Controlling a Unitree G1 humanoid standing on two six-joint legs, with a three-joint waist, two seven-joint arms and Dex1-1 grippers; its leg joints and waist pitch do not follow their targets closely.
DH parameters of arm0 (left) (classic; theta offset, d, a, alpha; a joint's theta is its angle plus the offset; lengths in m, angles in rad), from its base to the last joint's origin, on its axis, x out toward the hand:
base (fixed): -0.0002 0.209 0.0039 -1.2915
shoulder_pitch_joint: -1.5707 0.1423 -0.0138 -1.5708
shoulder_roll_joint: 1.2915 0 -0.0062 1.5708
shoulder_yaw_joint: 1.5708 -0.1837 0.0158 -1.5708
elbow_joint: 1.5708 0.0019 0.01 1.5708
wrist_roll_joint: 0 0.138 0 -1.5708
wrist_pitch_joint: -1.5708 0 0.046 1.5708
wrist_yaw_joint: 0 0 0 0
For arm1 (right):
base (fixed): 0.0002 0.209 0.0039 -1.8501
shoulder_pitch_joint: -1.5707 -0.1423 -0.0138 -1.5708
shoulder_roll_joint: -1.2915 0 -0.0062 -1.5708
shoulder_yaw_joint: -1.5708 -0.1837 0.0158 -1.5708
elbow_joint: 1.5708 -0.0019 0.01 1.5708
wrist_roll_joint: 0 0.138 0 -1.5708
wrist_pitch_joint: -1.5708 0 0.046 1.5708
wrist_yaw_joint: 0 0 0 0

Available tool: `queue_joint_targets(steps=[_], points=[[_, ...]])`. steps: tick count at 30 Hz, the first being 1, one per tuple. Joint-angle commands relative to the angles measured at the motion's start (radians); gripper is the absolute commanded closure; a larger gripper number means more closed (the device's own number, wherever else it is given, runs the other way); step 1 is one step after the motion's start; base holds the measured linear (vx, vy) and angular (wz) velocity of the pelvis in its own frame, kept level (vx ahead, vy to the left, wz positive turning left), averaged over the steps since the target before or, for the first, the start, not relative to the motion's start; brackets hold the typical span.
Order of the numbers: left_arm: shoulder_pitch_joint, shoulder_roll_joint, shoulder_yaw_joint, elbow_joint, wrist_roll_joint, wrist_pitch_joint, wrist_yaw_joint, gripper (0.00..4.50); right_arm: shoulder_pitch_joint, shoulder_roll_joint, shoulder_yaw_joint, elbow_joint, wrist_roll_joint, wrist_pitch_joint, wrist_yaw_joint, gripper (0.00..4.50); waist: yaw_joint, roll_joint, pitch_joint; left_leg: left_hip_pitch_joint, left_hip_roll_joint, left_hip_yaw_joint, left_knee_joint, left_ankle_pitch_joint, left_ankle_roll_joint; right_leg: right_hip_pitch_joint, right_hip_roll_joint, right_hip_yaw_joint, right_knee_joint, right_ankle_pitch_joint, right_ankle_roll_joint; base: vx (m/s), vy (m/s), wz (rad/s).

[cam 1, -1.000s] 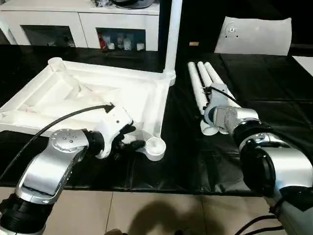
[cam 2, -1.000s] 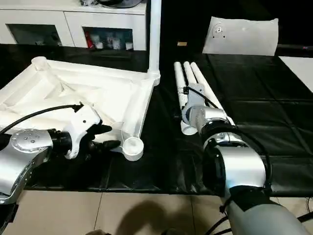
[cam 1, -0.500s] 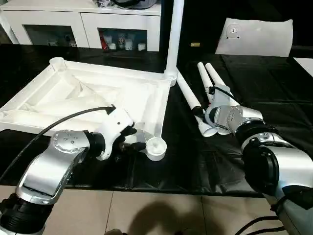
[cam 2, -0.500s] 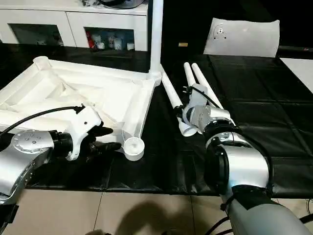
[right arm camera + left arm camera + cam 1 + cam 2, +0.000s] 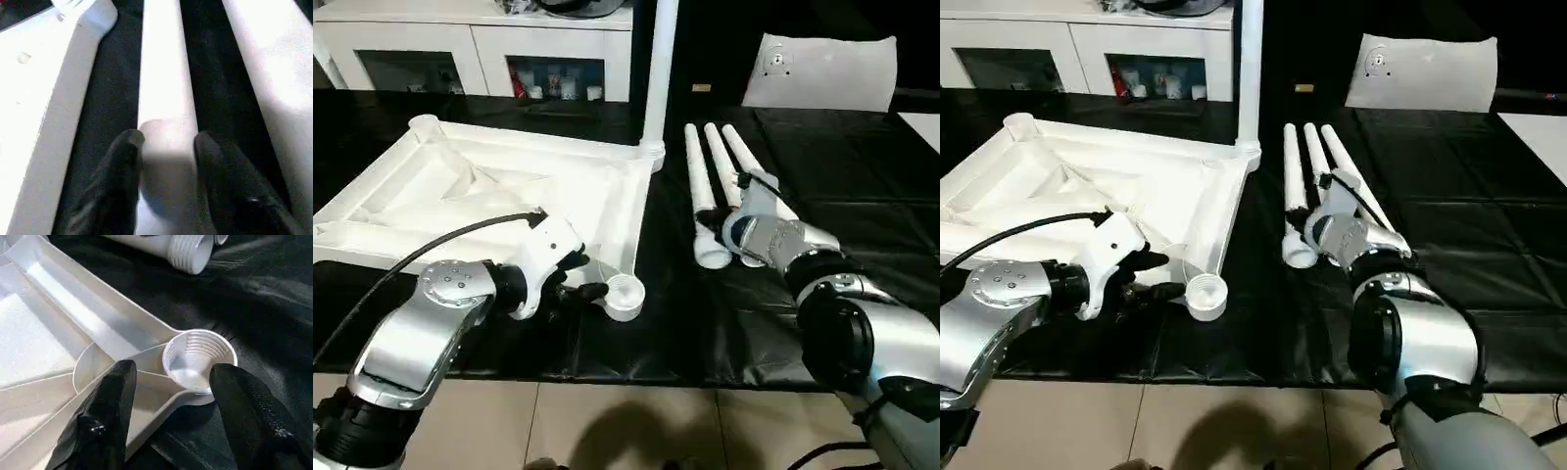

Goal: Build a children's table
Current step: Pick table leg

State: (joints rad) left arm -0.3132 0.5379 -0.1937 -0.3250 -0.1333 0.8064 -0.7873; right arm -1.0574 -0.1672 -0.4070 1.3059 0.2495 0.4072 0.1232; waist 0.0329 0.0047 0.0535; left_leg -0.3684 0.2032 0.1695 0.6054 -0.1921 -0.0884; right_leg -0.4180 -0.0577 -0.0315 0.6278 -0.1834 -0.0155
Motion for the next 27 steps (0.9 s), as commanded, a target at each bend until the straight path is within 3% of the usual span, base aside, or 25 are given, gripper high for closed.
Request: queue_joint_targets(steps=[1, 4, 6, 9, 14, 15, 18, 19, 21, 22, 23, 26, 27], points=[[-0.010, -0.011, 0.009, 0.028, 0.002, -0.026, 0.022, 1.77, 0.011, 0.011, -0.003, -0.019, 0.013, -0.050, 0.033, 2.95, 0.002, 0.020, -0.067, 0.007, 0.004, 0.005, -0.063, -0.217, -0.020, 0.053, -0.048, 0.023, -0.065, -0.154, -0.229, 0.000, 0.000, 0.00], [-0.024, -0.037, 0.020, 0.053, 0.008, -0.054, 0.052, 1.77, 0.012, 0.016, -0.010, -0.048, 0.027, -0.111, 0.050, 3.15, 0.003, 0.020, -0.068, 0.006, 0.005, 0.006, -0.062, -0.208, -0.013, 0.054, -0.049, 0.023, -0.066, -0.138, -0.239, 0.000, 0.000, 0.00], [-0.031, -0.053, 0.028, 0.066, 0.007, -0.081, 0.067, 1.77, 0.011, 0.011, -0.029, -0.061, 0.049, -0.091, 0.048, 3.49, 0.005, 0.020, -0.070, 0.004, 0.006, 0.005, -0.061, -0.182, -0.005, 0.058, -0.048, 0.022, -0.061, -0.105, -0.247, 0.000, 0.000, 0.00], [-0.042, -0.083, 0.042, 0.092, 0.005, -0.101, 0.099, 1.77, 0.027, 0.013, -0.073, -0.113, 0.102, -0.113, 0.095, 3.72, 0.006, 0.030, -0.072, 0.004, 0.006, 0.005, -0.058, -0.156, 0.008, 0.062, -0.047, 0.021, -0.057, -0.046, -0.253, 0.000, 0.000, 0.00], [-0.042, -0.090, 0.027, 0.112, 0.010, -0.113, 0.109, 1.77, 0.081, 0.025, 0.009, -0.198, 0.061, -0.117, 0.201, 4.04, 0.008, 0.027, -0.074, 0.002, 0.008, 0.004, -0.058, -0.136, 0.023, 0.066, -0.049, 0.018, -0.057, -0.028, -0.270, 0.000, 0.000, 0.00], [-0.042, -0.089, 0.024, 0.112, 0.012, -0.117, 0.109, 1.77, 0.087, 0.021, 0.025, -0.203, 0.045, -0.116, 0.192, 3.81, 0.008, 0.028, -0.073, 0.003, 0.008, 0.005, -0.058, -0.139, 0.018, 0.065, -0.050, 0.019, -0.059, -0.044, -0.272, 0.000, 0.000, 0.00], [-0.039, -0.086, 0.021, 0.118, 0.029, -0.153, 0.121, 1.77, 0.089, 0.010, 0.071, -0.200, -0.005, -0.148, 0.201, 3.66, 0.006, 0.025, -0.070, 0.003, 0.009, 0.004, -0.060, -0.158, 0.005, 0.063, -0.051, 0.019, -0.062, -0.091, -0.267, 0.000, 0.000, 0.00], [-0.039, -0.085, 0.021, 0.118, 0.030, -0.157, 0.122, 1.77, 0.089, 0.010, 0.072, -0.200, -0.005, -0.147, 0.202, 3.66, 0.005, 0.020, -0.070, 0.003, 0.008, 0.005, -0.060, -0.161, 0.005, 0.064, -0.051, 0.019, -0.064, -0.100, -0.264, 0.000, 0.000, 0.00], [-0.032, -0.085, 0.024, 0.117, 0.042, -0.205, 0.140, 1.77, 0.073, 0.013, 0.091, -0.196, -0.020, -0.141, 0.198, 3.25, 0.006, 0.020, -0.070, 0.003, 0.009, 0.004, -0.060, -0.160, 0.006, 0.064, -0.051, 0.021, -0.063, -0.110, -0.257, 0.000, 0.000, 0.00], [-0.032, -0.085, 0.024, 0.117, 0.042, -0.205, 0.140, 1.77, 0.073, 0.013, 0.091, -0.196, -0.020, -0.141, 0.198, 3.25, 0.006, 0.021, -0.070, 0.003, 0.008, 0.004, -0.060, -0.158, 0.007, 0.064, -0.051, 0.021, -0.064, -0.108, -0.256, 0.000, 0.000, 0.00], [-0.022, -0.085, 0.035, 0.097, 0.048, -0.232, 0.158, 1.77, 0.053, 0.013, 0.138, -0.182, -0.065, -0.144, 0.173, 3.24, 0.005, 0.011, -0.071, 0.002, 0.010, 0.005, -0.060, -0.149, 0.009, 0.064, -0.051, 0.021, -0.064, -0.101, -0.254, 0.000, 0.000, 0.00], [-0.002, -0.074, 0.061, 0.044, 0.057, -0.243, 0.179, 1.77, -0.005, 0.023, 0.142, -0.128, -0.080, -0.141, 0.099, 2.89, 0.004, 0.012, -0.069, 0.000, 0.011, 0.004, -0.060, -0.142, 0.007, 0.062, -0.055, 0.021, -0.059, -0.111, -0.255, 0.000, 0.000, 0.00], [0.012, -0.065, 0.071, 0.015, 0.054, -0.226, 0.179, 1.77, -0.021, 0.026, 0.152, -0.106, -0.095, -0.126, 0.073, 2.79, 0.005, 0.014, -0.069, 0.005, 0.011, 0.006, -0.059, -0.151, 0.006, 0.057, -0.053, 0.022, -0.061, -0.123, -0.248, 0.000, 0.000, 0.00]])
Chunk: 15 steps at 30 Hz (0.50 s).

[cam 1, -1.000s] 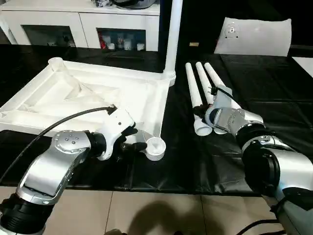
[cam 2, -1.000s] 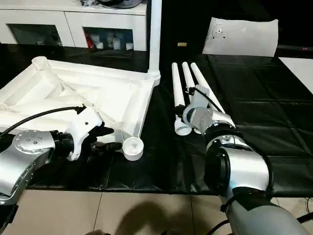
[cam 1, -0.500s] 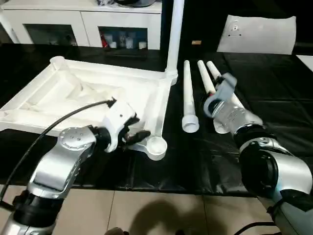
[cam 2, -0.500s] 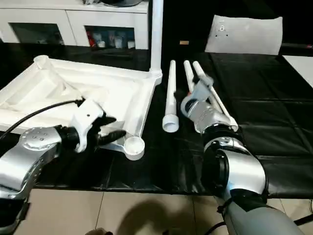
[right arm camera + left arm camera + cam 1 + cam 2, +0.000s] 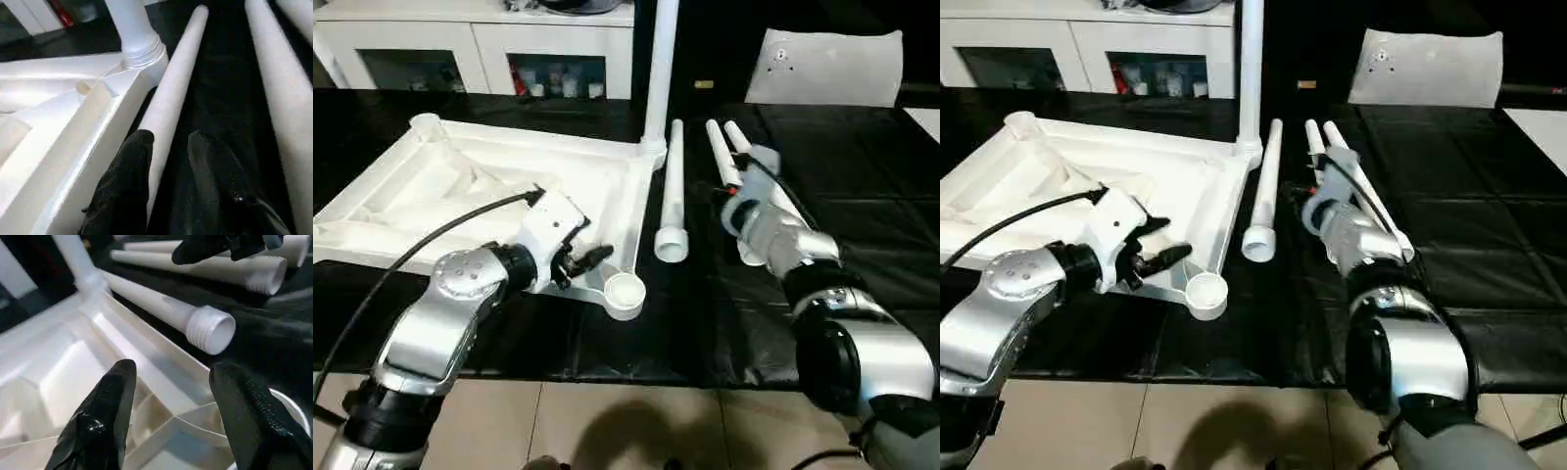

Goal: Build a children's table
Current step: Pick table leg

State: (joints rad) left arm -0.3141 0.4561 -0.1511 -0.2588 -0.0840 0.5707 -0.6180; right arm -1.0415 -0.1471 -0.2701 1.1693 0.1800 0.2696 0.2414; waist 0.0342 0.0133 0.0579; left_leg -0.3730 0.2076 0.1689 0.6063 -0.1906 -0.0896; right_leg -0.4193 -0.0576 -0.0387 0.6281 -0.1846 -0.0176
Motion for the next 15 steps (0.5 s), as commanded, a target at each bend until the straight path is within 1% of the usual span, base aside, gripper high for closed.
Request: queue_joint_targets(steps=[1, 2, 3, 4, 5, 6, 7, 8, 9, 10, 11, 12, 13, 14, 15], points=[[0.014, 0.017, 0.029, -0.052, 0.004, 0.010, 0.009, 1.77, -0.037, 0.006, 0.015, 0.032, -0.026, 0.013, -0.047, 2.79, 0.003, -0.010, -0.072, 0.007, 0.007, 0.009, -0.062, -0.154, 0.011, 0.059, -0.051, 0.029, -0.063, -0.126, -0.242, 0.000, 0.000, 0.00], [0.029, 0.028, 0.037, -0.084, 0.001, 0.029, 0.008, 1.77, -0.051, 0.008, 0.021, 0.050, -0.035, 0.031, -0.064, 2.73, 0.005, -0.015, -0.071, 0.007, 0.007, 0.008, -0.064, -0.158, 0.007, 0.059, -0.053, 0.028, -0.062, -0.143, -0.237, 0.000, 0.000, 0.00], [0.047, 0.043, 0.046, -0.117, -0.001, 0.046, 0.003, 1.77, -0.066, 0.012, 0.021, 0.067, -0.037, 0.046, -0.070, 2.65, 0.008, -0.010, -0.069, 0.008, 0.007, 0.007, -0.065, -0.165, 0.003, 0.057, -0.054, 0.028, -0.062, -0.163, -0.225, 0.000, 0.000, 0.00], [0.076, 0.066, 0.058, -0.163, -0.007, 0.066, -0.002, 1.77, -0.080, 0.015, 0.021, 0.082, -0.037, 0.058, -0.081, 2.55, 0.009, -0.013, -0.064, 0.006, 0.008, 0.006, -0.067, -0.169, 0.000, 0.054, -0.054, 0.029, -0.059, -0.170, -0.217, 0.000, 0.000, 0.00], [0.087, 0.075, 0.064, -0.181, -0.010, 0.076, -0.004, 1.77, -0.085, 0.017, 0.023, 0.088, -0.039, 0.061, -0.085, 2.36, 0.007, -0.017, -0.060, 0.005, 0.009, 0.006, -0.069, -0.175, -0.001, 0.051, -0.055, 0.030, -0.061, -0.173, -0.213, 0.000, 0.000, 0.00], [0.099, 0.083, 0.072, -0.200, -0.013, 0.087, -0.007, 1.77, -0.090, 0.019, 0.024, 0.093, -0.040, 0.064, -0.088, 2.36, 0.007, -0.015, -0.057, 0.006, 0.009, 0.006, -0.069, -0.183, -0.005, 0.049, -0.054, 0.030, -0.061, -0.181, -0.205, 0.000, 0.000, 0.00], [0.099, 0.083, 0.072, -0.200, -0.013, 0.087, -0.007, 1.77, -0.090, 0.019, 0.024, 0.093, -0.040, 0.064, -0.088, 2.28, 0.007, -0.014, -0.056, 0.006, 0.008, 0.006, -0.070, -0.182, -0.006, 0.048, -0.052, 0.030, -0.062, -0.179, -0.203, 0.000, 0.000, 0.00], [0.116, 0.093, 0.081, -0.227, -0.019, 0.101, -0.007, 1.77, -0.096, 0.021, 0.024, 0.101, -0.041, 0.065, -0.097, 2.21, 0.007, -0.020, -0.051, 0.007, 0.008, 0.008, -0.071, -0.184, -0.008, 0.043, -0.050, 0.031, -0.063, -0.169, -0.202, 0.000, 0.000, 0.00], [0.132, 0.104, 0.090, -0.256, -0.025, 0.118, -0.010, 1.77, -0.104, 0.023, 0.021, 0.113, -0.041, 0.060, -0.112, 2.12, 0.011, -0.021, -0.047, 0.008, 0.008, 0.008, -0.073, -0.192, -0.009, 0.042, -0.050, 0.031, -0.063, -0.173, -0.200, 0.000, 0.000, 0.00], [0.143, 0.111, 0.096, -0.277, -0.029, 0.130, -0.012, 1.77, -0.108, 0.023, 0.019, 0.119, -0.041, 0.057, -0.121, 2.12, 0.012, -0.019, -0.048, 0.009, 0.009, 0.007, -0.073, -0.195, -0.012, 0.043, -0.051, 0.031, -0.060, -0.171, -0.200, 0.000, 0.000, 0.00], [0.154, 0.119, 0.107, -0.307, -0.036, 0.151, -0.013, 1.77, -0.115, 0.027, 0.006, 0.128, -0.035, 0.050, -0.139, 2.02, 0.014, -0.021, -0.043, 0.008, 0.010, 0.006, -0.074, -0.199, -0.016, 0.042, -0.052, 0.031, -0.059, -0.168, -0.200, 0.000, 0.000, 0.00], [0.154, 0.119, 0.107, -0.307, -0.036, 0.151, -0.013, 1.77, -0.115, 0.027, 0.006, 0.128, -0.035, 0.050, -0.139, 1.95, 0.014, -0.029, -0.037, 0.005, 0.010, 0.006, -0.076, -0.201, -0.019, 0.041, -0.051, 0.032, -0.059, -0.167, -0.197, 0.000, 0.000, 0.00], [0.159, 0.124, 0.115, -0.329, -0.041, 0.171, -0.013, 1.77, -0.120, 0.033, -0.012, 0.135, -0.020, 0.045, -0.144, 1.95, 0.016, -0.027, -0.037, 0.008, 0.008, 0.006, -0.076, -0.200, -0.019, 0.040, -0.050, 0.032, -0.060, -0.166, -0.195, 0.000, 0.000, 0.00], [0.164, 0.129, 0.122, -0.350, -0.047, 0.190, -0.011, 1.77, -0.124, 0.039, -0.029, 0.141, -0.005, 0.041, -0.147, 1.71, 0.018, -0.034, -0.032, 0.006, 0.008, 0.007, -0.077, -0.190, -0.017, 0.040, -0.051, 0.033, -0.058, -0.150, -0.192, 0.000, 0.000, 0.00], [0.170, 0.136, 0.129, -0.370, -0.053, 0.207, -0.009, 1.77, -0.126, 0.046, -0.037, 0.146, 0.003, 0.039, -0.147, 1.71, 0.019, -0.040, -0.027, 0.004, 0.008, 0.008, -0.078, -0.187, -0.015, 0.039, -0.051, 0.034, -0.058, -0.142, -0.190, 0.000, 0.000, 0.00]])
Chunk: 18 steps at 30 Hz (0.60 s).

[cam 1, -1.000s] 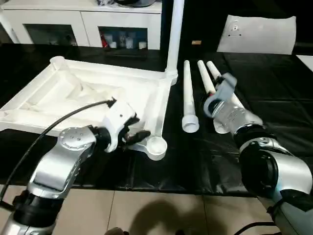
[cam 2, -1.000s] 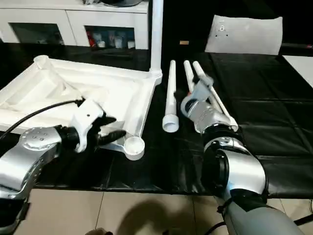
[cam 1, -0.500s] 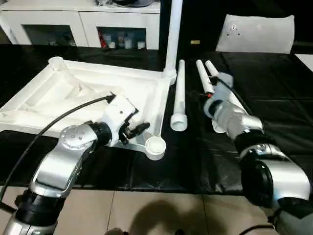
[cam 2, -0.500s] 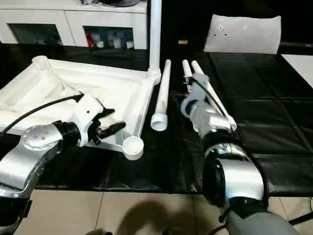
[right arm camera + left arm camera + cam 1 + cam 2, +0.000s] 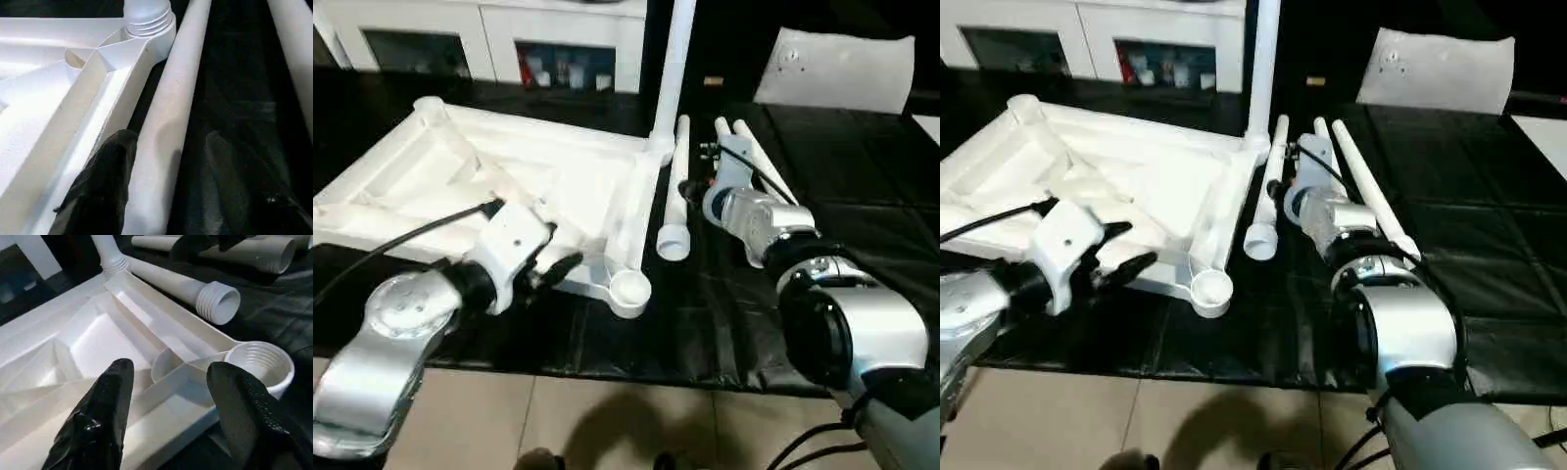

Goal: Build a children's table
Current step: Pick table leg

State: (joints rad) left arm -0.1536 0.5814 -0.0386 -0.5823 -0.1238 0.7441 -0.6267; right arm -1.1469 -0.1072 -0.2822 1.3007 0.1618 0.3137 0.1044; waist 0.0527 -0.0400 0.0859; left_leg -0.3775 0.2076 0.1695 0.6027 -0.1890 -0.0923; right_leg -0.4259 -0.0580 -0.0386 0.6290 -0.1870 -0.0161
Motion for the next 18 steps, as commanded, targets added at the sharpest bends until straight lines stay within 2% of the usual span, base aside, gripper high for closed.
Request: queue_joint_targets(steps=[1, 2, 5, 8, 9, 11, 15, 16, 18], points=[[0.010, 0.012, 0.017, -0.048, -0.014, 0.035, -0.001, 1.77, -0.020, 0.007, -0.025, 0.015, 0.021, -0.004, -0.010, 1.60, 0.001, 0.015, -0.057, 0.007, 0.008, 0.006, -0.073, -0.176, -0.012, 0.048, -0.051, 0.034, -0.054, -0.123, -0.195, 0.000, 0.000, 0.00], [0.020, 0.026, 0.029, -0.075, -0.021, 0.061, -0.001, 1.77, -0.015, 0.017, -0.025, 0.022, 0.020, 0.000, -0.017, 1.60, 0.002, 0.012, -0.059, 0.002, 0.006, 0.007, -0.069, -0.111, -0.001, 0.050, -0.048, 0.034, -0.045, -0.034, -0.205, 0.000, 0.000, 0.00], [0.030, 0.039, 0.043, -0.102, -0.030, 0.088, -0.004, 1.77, -0.004, 0.023, -0.020, 0.030, 0.013, 0.003, -0.031, 1.60, 0.004, 0.010, -0.053, 0.000, 0.005, 0.010, -0.067, -0.073, 0.018, 0.048, -0.045, 0.033, -0.041, 0.025, -0.220, 0.000, 0.000, 0.00], [0.037, 0.047, 0.051, -0.118, -0.034, 0.103, -0.007, 1.77, 0.004, 0.027, -0.025, 0.033, 0.017, 0.006, -0.039, 1.60, 0.006, 0.008, -0.045, 0.001, 0.006, 0.010, -0.070, -0.100, 0.011, 0.046, -0.047, 0.034, -0.046, -0.013, -0.218, 0.000, 0.000, 0.00], [0.041, 0.059, 0.055, -0.139, -0.043, 0.129, -0.008, 1.77, 0.027, 0.041, -0.041, 0.041, 0.027, 0.015, -0.030, 1.60, 0.008, 0.009, -0.036, 0.002, 0.007, 0.010, -0.073, -0.127, 0.003, 0.041, -0.048, 0.034, -0.050, -0.046, -0.212, 0.000, 0.000, 0.00], [0.042, 0.063, 0.056, -0.145, -0.046, 0.138, -0.008, 1.77, 0.034, 0.045, -0.045, 0.043, 0.028, 0.017, -0.026, 1.60, 0.007, 0.010, -0.034, 0.005, 0.009, 0.008, -0.077, -0.164, -0.015, 0.041, -0.050, 0.035, -0.053, -0.090, -0.204, 0.000, 0.000, 0.00], [0.038, 0.068, 0.055, -0.158, -0.055, 0.158, -0.008, 1.77, 0.056, 0.049, -0.054, 0.048, 0.033, 0.035, -0.022, 1.60, 0.007, 0.008, -0.026, 0.005, 0.008, 0.006, -0.080, -0.183, -0.027, 0.041, -0.051, 0.036, -0.057, -0.118, -0.198, 0.000, 0.000, 0.00], [0.036, 0.076, 0.054, -0.164, -0.063, 0.169, -0.009, 1.77, 0.065, 0.050, -0.078, 0.051, 0.055, 0.049, -0.020, 1.60, 0.010, 0.015, -0.027, 0.007, 0.008, 0.005, -0.080, -0.185, -0.030, 0.040, -0.053, 0.036, -0.055, -0.118, -0.197, 0.000, 0.000, 0.00], [0.036, 0.080, 0.056, -0.165, -0.066, 0.171, -0.011, 1.77, 0.069, 0.051, -0.097, 0.053, 0.074, 0.058, -0.019, 1.60, 0.008, 0.010, -0.027, 0.006, 0.007, 0.005, -0.080, -0.185, -0.027, 0.042, -0.051, 0.036, -0.056, -0.111, -0.196, 0.000, 0.000, 0.00]])
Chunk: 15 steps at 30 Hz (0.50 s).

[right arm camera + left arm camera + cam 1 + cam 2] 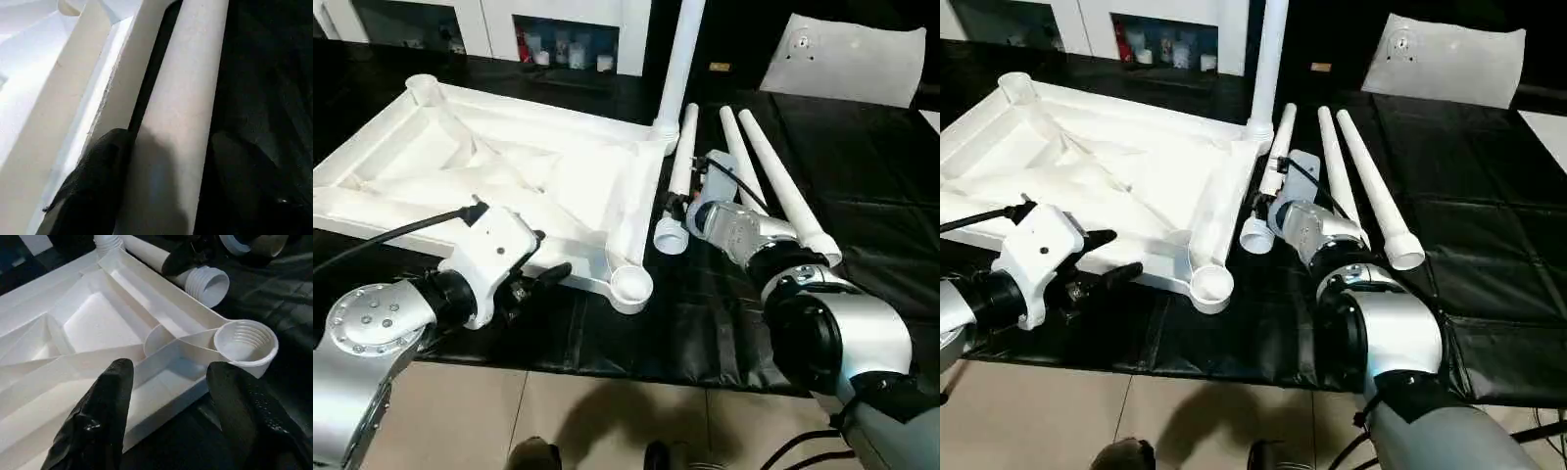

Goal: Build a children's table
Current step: Pick table leg

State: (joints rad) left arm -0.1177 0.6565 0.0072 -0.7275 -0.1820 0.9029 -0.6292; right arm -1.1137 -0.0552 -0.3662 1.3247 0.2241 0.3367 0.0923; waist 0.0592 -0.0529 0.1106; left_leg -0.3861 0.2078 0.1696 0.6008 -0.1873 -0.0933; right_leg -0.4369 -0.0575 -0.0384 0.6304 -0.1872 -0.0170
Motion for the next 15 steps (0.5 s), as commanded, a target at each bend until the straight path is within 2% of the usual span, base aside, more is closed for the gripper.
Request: queue_joint_targets(steps=[1, 2, 4, 10, 11, 14, 15], points=[[0.000, 0.006, 0.010, -0.020, -0.008, 0.013, -0.008, 1.77, 0.036, -0.001, -0.014, 0.029, 0.013, 0.035, -0.007, 1.60, 0.002, 0.024, -0.051, 0.014, 0.007, 0.005, -0.079, -0.186, -0.026, 0.053, -0.052, 0.036, -0.057, -0.110, -0.194, 0.000, 0.000, 0.00], [0.002, 0.011, 0.009, -0.024, -0.011, 0.015, -0.011, 1.77, 0.042, -0.005, -0.006, 0.030, 0.005, 0.041, -0.001, 1.60, 0.002, 0.026, -0.052, 0.015, 0.007, 0.005, -0.079, -0.187, -0.028, 0.052, -0.052, 0.035, -0.058, -0.113, -0.196, 0.000, 0.000, 0.00], [0.002, 0.016, 0.009, -0.027, -0.016, 0.018, -0.012, 1.77, 0.046, -0.008, -0.001, 0.030, -0.002, 0.043, 0.004, 1.60, 0.002, 0.023, -0.053, 0.015, 0.007, 0.006, -0.078, -0.186, -0.029, 0.053, -0.052, 0.035, -0.059, -0.116, -0.198, 0.000, 0.000, 0.00], [-0.005, 0.021, 0.001, -0.036, -0.030, 0.030, -0.012, 1.77, 0.038, -0.035, 0.051, 0.022, -0.060, 0.021, 0.039, 1.60, 0.003, 0.025, -0.050, 0.015, 0.008, 0.005, -0.080, -0.207, -0.035, 0.051, -0.053, 0.036, -0.063, -0.150, -0.195, 0.000, 0.000, 0.00], [-0.007, 0.018, -0.004, -0.037, -0.034, 0.030, -0.009, 1.77, 0.038, -0.045, 0.063, 0.018, -0.072, 0.019, 0.048, 1.31, 0.002, 0.022, -0.055, 0.017, 0.009, 0.006, -0.079, -0.202, -0.035, 0.052, -0.054, 0.036, -0.062, -0.154, -0.195, 0.000, 0.000, 0.00], [-0.011, -0.001, -0.021, -0.032, -0.038, 0.026, 0.004, 1.77, 0.038, -0.078, 0.054, -0.005, -0.055, 0.033, 0.084, 1.24, 0.001, 0.021, -0.058, 0.018, 0.009, 0.009, -0.076, -0.185, -0.036, 0.051, -0.051, 0.037, -0.060, -0.134, -0.195, 0.000, 0.000, 0.00], [-0.011, -0.008, -0.027, -0.029, -0.037, 0.023, 0.008, 1.77, 0.037, -0.087, 0.053, -0.013, -0.050, 0.041, 0.101, 1.04, 0.002, 0.023, -0.060, 0.017, 0.009, 0.008, -0.075, -0.170, -0.034, 0.054, -0.051, 0.036, -0.057, -0.109, -0.198, 0.000, 0.000, 0.00]])
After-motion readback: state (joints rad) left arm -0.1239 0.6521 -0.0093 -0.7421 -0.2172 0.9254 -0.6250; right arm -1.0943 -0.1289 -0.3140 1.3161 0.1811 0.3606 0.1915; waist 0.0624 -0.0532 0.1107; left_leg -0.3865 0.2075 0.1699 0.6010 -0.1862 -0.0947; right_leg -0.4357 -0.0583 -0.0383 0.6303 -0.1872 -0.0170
